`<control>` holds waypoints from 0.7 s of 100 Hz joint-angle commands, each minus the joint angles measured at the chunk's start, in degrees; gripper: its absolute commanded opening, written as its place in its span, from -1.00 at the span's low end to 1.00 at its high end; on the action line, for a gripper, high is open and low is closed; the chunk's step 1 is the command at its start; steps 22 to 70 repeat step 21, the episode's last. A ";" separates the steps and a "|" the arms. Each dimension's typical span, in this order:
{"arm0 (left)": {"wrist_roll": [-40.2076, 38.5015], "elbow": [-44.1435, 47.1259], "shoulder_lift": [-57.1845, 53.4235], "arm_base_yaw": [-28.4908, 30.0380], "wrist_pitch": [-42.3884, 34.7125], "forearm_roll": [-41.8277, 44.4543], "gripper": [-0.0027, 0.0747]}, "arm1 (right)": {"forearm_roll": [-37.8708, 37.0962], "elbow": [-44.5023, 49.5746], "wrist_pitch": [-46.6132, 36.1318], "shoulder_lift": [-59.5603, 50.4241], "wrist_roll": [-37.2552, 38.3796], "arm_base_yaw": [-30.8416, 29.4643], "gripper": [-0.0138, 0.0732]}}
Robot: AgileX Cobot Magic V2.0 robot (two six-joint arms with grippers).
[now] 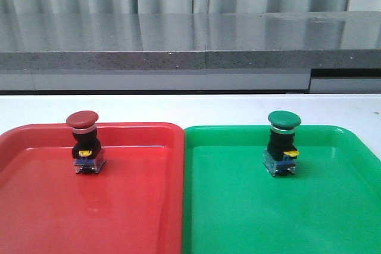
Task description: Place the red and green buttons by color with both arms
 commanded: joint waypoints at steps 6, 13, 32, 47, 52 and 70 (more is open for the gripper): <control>-0.16 2.44 -1.76 0.03 -4.55 -0.19 -0.98 | 0.11 -0.82 -4.94 -1.28 -0.50 -0.37 -0.94; -0.16 2.44 -1.76 0.03 -4.55 -0.19 -0.98 | 0.11 -0.82 -4.94 -1.28 -0.50 -0.37 -0.94; -0.16 2.44 -1.76 0.03 -4.55 -0.19 -0.98 | 0.11 -0.82 -4.94 -1.28 -0.50 -0.37 -0.94; -0.16 2.44 -1.76 0.03 -4.55 -0.19 -0.98 | 0.11 -0.82 -4.94 -1.28 -0.50 -0.37 -0.94; -0.16 2.44 -1.76 0.03 -4.55 -0.19 -0.98 | 0.11 -0.82 -4.94 -1.28 -0.50 -0.37 -0.94; -0.16 2.44 -1.76 0.03 -4.55 -0.19 -0.98 | 0.11 -0.82 -4.94 -1.28 -0.50 -0.37 -0.94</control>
